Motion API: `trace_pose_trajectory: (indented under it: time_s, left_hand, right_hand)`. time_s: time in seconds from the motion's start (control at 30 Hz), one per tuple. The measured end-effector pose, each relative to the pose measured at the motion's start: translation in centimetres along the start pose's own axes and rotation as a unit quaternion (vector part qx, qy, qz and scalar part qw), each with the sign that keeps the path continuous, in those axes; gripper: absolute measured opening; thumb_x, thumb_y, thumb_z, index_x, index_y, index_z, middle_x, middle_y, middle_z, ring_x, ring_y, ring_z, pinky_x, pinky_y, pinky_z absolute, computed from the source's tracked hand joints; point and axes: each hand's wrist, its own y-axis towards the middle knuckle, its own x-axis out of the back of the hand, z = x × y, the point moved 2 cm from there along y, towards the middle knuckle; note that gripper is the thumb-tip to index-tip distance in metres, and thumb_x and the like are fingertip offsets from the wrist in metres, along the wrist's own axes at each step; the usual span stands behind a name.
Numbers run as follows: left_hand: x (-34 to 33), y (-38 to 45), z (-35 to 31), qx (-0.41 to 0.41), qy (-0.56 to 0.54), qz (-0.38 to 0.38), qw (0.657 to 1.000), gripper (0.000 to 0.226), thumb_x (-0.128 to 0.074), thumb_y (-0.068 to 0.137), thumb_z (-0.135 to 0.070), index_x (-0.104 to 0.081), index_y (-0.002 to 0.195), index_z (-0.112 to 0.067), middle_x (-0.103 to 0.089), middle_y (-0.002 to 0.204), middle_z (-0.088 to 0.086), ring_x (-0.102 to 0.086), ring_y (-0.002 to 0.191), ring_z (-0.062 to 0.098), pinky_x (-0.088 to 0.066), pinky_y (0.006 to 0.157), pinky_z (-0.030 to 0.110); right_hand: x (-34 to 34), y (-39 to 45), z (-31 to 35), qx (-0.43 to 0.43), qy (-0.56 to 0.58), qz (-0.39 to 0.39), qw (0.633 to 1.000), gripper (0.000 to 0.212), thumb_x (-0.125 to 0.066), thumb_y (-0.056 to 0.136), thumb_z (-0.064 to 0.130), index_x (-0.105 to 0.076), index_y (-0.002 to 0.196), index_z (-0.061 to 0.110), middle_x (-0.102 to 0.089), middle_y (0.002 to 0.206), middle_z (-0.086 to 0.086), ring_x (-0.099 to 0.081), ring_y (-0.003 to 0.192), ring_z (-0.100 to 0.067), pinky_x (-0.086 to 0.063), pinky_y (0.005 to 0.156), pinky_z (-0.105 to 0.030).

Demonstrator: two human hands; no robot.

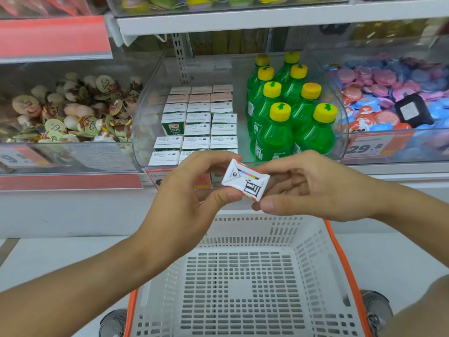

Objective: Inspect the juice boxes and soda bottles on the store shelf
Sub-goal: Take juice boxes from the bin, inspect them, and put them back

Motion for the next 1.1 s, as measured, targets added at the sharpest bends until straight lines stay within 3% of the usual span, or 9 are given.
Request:
trace_pose_trajectory:
  time_s: [0.1,0.23,0.33,0.43,0.57,0.7,0.8,1.0,1.1]
  left_hand:
    - [0.0,0.0,0.0,-0.001,-0.027,-0.004,1.000,0.040,-0.070,0.078,-0.016,-0.062,0.113,-0.034,-0.068,0.108,-0.013,-0.063,0.108,0.007,-0.058,0.078,0.022]
    - [-0.2,0.0,-0.1,0.004,-0.080,-0.001,0.997,0.036,-0.068,0.082,-0.015,-0.061,0.116,-0.024,-0.072,0.110,-0.007,-0.066,0.106,0.012,-0.057,0.079,0.023]
    - [-0.2,0.0,-0.3,0.012,-0.152,0.007,0.988,0.036,-0.063,0.085,-0.012,-0.057,0.120,-0.008,-0.072,0.114,0.001,-0.070,0.104,0.021,-0.058,0.081,0.028]
    - [-0.3,0.1,-0.5,0.045,-0.245,0.010,0.968,0.039,-0.066,0.086,-0.011,-0.056,0.122,-0.001,-0.071,0.115,0.012,-0.071,0.104,0.030,-0.059,0.083,0.034]
    - [0.0,0.6,-0.4,0.093,-0.326,0.025,0.940,0.054,-0.072,0.079,-0.025,-0.056,0.125,0.000,-0.071,0.116,0.019,-0.068,0.109,0.036,-0.057,0.089,0.042]
    - [0.3,0.6,-0.3,0.145,-0.312,0.056,0.937,0.079,-0.083,0.069,-0.048,-0.058,0.132,-0.007,-0.064,0.125,0.024,-0.058,0.115,0.048,-0.056,0.087,0.041]
    - [0.4,0.5,-0.1,0.171,-0.255,0.027,0.951,0.089,-0.087,0.057,-0.056,-0.059,0.129,-0.013,-0.068,0.119,0.018,-0.067,0.104,0.042,-0.054,0.087,0.047]
    - [0.2,0.3,-0.2,0.199,-0.200,0.053,0.958,0.072,-0.084,0.066,-0.027,-0.056,0.132,-0.020,-0.075,0.100,0.013,-0.071,0.084,0.026,-0.057,0.075,0.029]
    - [0.1,0.2,0.0,0.203,-0.192,0.069,0.958,0.067,-0.079,0.069,-0.018,-0.057,0.132,-0.021,-0.075,0.102,0.013,-0.072,0.089,0.029,-0.058,0.079,0.031]
  right_hand:
    - [0.4,0.1,-0.1,0.011,-0.025,-0.051,0.998,0.048,-0.084,0.067,0.030,-0.070,0.114,0.033,-0.077,0.090,-0.005,-0.074,0.081,-0.022,-0.061,0.076,-0.032]
    - [1.2,0.5,-0.5,0.059,-0.089,-0.137,0.985,0.041,-0.086,0.060,0.050,-0.076,0.094,0.030,-0.060,0.075,0.007,-0.054,0.064,-0.007,-0.049,0.063,-0.032]
    - [1.6,0.5,-0.7,0.091,-0.089,-0.156,0.979,0.035,-0.082,0.063,0.059,-0.072,0.090,0.038,-0.058,0.093,0.005,-0.061,0.082,-0.008,-0.056,0.076,-0.031]
    - [1.1,0.6,-1.1,0.064,-0.018,-0.135,0.989,0.053,-0.077,0.063,0.070,-0.065,0.094,0.028,-0.068,0.106,-0.002,-0.070,0.101,-0.024,-0.060,0.083,-0.048]
    - [0.8,0.6,-0.3,0.089,0.105,-0.166,0.977,0.051,-0.083,0.068,0.053,-0.062,0.088,0.011,-0.071,0.095,-0.018,-0.072,0.080,-0.025,-0.062,0.065,-0.041]
    - [1.2,0.4,0.4,0.108,0.086,-0.246,0.960,0.042,-0.086,0.063,0.037,-0.066,0.083,0.006,-0.072,0.077,-0.006,-0.064,0.062,-0.017,-0.058,0.055,-0.031]
    - [1.5,0.3,0.5,0.128,0.057,-0.258,0.956,0.038,-0.089,0.057,0.030,-0.073,0.085,0.009,-0.074,0.077,-0.001,-0.064,0.066,-0.011,-0.054,0.060,-0.023]
    - [0.5,0.4,0.0,0.107,0.076,-0.229,0.965,0.054,-0.091,0.061,0.025,-0.072,0.111,0.022,-0.078,0.106,0.003,-0.072,0.098,-0.012,-0.058,0.088,-0.032]
    - [0.4,0.8,-0.2,0.114,0.110,-0.275,0.948,0.060,-0.090,0.060,0.023,-0.066,0.114,0.018,-0.078,0.102,-0.002,-0.074,0.092,-0.028,-0.061,0.086,-0.043]
